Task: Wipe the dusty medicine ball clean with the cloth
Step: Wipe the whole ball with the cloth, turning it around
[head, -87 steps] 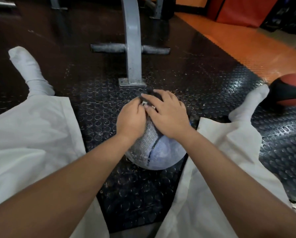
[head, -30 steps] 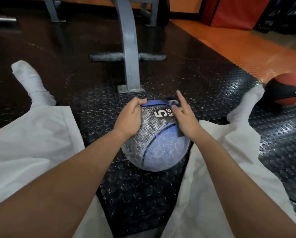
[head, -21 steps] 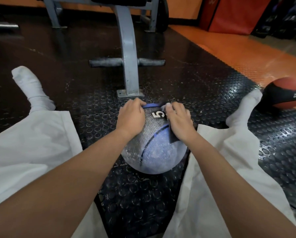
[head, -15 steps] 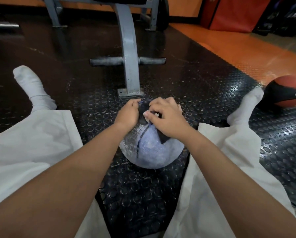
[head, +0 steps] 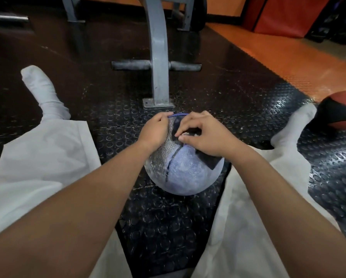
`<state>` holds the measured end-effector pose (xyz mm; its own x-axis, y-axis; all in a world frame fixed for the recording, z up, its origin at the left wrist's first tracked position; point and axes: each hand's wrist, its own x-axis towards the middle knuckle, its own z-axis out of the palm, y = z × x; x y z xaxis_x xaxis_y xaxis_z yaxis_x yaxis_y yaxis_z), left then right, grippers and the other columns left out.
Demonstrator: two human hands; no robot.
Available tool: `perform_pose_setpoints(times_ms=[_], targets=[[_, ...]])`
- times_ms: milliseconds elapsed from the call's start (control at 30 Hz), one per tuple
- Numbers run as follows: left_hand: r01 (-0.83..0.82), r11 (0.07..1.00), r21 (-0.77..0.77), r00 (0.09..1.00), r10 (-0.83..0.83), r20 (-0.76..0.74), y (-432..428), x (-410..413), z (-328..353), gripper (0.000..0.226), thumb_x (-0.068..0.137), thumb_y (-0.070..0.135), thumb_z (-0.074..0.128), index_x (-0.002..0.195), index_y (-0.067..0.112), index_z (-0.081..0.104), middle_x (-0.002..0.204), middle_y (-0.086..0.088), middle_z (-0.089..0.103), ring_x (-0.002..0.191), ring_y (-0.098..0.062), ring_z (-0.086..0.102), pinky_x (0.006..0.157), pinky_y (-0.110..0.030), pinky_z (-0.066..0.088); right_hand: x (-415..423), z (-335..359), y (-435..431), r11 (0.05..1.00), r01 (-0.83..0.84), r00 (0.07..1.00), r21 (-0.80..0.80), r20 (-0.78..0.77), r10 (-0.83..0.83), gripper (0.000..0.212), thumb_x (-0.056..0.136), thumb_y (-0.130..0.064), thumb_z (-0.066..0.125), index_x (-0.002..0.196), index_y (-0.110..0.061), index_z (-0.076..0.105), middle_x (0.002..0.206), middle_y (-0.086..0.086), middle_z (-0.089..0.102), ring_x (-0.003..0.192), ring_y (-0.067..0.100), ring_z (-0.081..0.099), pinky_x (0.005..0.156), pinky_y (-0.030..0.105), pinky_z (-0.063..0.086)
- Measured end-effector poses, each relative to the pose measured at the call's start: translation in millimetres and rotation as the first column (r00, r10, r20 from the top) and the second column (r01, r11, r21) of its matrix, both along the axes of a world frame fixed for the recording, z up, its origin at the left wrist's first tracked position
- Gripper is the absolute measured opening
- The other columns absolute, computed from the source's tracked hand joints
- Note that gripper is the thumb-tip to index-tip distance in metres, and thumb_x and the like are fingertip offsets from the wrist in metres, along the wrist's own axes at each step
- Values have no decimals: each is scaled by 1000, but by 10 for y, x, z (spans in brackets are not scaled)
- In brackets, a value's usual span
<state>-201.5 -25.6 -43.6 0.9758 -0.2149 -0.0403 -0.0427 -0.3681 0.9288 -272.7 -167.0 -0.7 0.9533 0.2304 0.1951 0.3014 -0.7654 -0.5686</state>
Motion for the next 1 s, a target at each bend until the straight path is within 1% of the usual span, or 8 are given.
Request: perform_pose_setpoints(times_ms=[67,267,433,533,667,733,867,1000], targets=[[10,1000,-3,1000,-10,18,-32,-67,1,38,103,24,31,128,26,60,131,3,59,110,-12,53,94,-29,40,123,38,-44,997,39,999,65,9,-40,15,84,-13,70,85,-28,71,92,-12,61,90,7,54,85,8,34],[-98,995,14,994,97,47,-88,-162,4,37,103,26,32,127,28,61,124,5,62,102,-13,57,80,-29,41,467,49,-36,956,270,959,120,-124,-255,9,91,-16,63,90,-22,71,80,-5,65,78,5,56,64,14,40],[-19,999,-35,1000,19,13,21,-34,-28,36,102,24,35,119,31,65,96,17,62,78,-3,52,69,-23,39,3,86,-22,989,99,994,107,-57,-93,21,86,-12,68,79,-32,67,94,-9,64,93,8,58,86,14,39],[48,998,-48,998,-47,31,40,-50,-49,32,102,24,37,111,37,65,108,18,61,99,-3,55,81,-23,41,-96,179,-74,996,26,983,82,-181,-11,25,87,-12,67,78,-35,65,94,-7,62,89,7,57,85,18,41],[103,992,-77,989,-94,112,-16,-202,-105,31,102,22,40,112,36,66,124,16,62,114,-3,54,98,-23,39,125,210,-192,973,210,959,101,-218,-184,19,94,-16,58,82,-31,62,76,-12,60,66,-1,51,62,17,39],[109,989,-100,987,-96,132,-16,-238,-121,31,102,21,41,109,38,67,124,16,63,116,-2,54,102,-23,39,191,156,-205,963,261,946,60,-214,-243,16,94,-18,56,84,-30,62,80,-10,60,72,4,51,57,10,37],[128,992,-14,983,-125,138,72,-132,-85,35,101,23,43,95,51,63,116,16,67,105,-10,62,97,-33,47,-3,39,-112,978,170,985,122,-53,-165,26,90,-11,60,82,-36,61,96,-12,56,94,9,53,83,12,36],[88,976,198,980,-120,159,156,-49,12,30,101,26,42,113,37,68,124,13,64,111,-9,58,89,-24,41,-284,-15,-33,1000,3,1000,-10,3,-3,32,85,-14,67,82,-45,60,96,-25,53,100,4,48,97,23,30]])
